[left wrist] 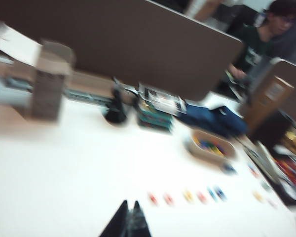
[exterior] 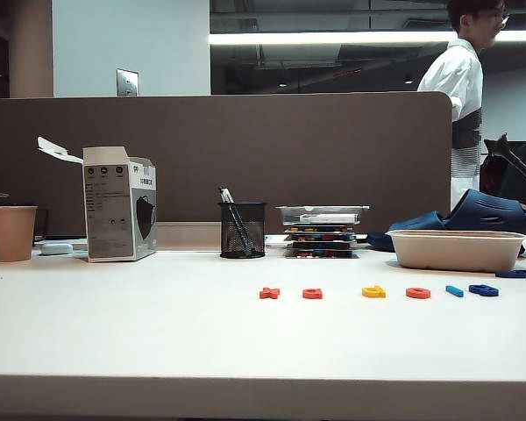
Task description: Select the appropriate letters from the row of letter magnets placed on the table to arrange into the word "dog".
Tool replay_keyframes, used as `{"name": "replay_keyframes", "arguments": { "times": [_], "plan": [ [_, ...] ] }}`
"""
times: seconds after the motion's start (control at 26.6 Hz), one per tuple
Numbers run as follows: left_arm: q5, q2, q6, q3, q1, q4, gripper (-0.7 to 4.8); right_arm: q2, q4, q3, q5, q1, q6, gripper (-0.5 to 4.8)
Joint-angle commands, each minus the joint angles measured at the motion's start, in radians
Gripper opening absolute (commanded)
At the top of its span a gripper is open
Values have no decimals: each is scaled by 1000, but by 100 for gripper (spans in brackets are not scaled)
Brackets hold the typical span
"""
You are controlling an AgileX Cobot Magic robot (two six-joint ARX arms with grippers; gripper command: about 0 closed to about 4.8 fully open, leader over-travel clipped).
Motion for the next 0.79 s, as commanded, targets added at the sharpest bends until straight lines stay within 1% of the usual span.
{"name": "replay_keyframes", "arguments": {
  "times": [0.04,0.08,0.15,0.19,0.23,0.3,0.38,0.53,0.6,0.68,0.79],
  "plan": [
    [112,141,-17,148,1,-193,-5,-7,18,-3,3,0,2,-6],
    [139,212,-17,222,1,-269,-5,-7,18,-3,3,0,2,-6],
    [158,273,-17,286,1,-323,-5,-7,18,-3,3,0,2,-6],
    [165,333,-18,341,1,-369,-5,-7,18,-3,3,-1,2,-6],
    [159,362,-20,365,-6,-390,-5,-7,18,-3,3,-1,2,-7],
    [125,411,-53,396,-45,-406,-5,-7,18,-3,3,-1,2,-7],
    [91,446,-53,416,-87,-411,-5,-7,18,-3,5,-1,2,-7],
    [28,507,-64,443,-201,-412,-5,-7,17,-3,8,-1,2,-7],
    [23,524,-73,445,-257,-406,-5,-7,18,-3,8,-2,2,-7],
    [-10,539,-115,445,-328,-395,-5,-7,17,-3,7,-2,2,-7],
    [-99,553,-158,445,-431,-364,-5,-7,17,-3,8,-2,2,-7]
  ]
}}
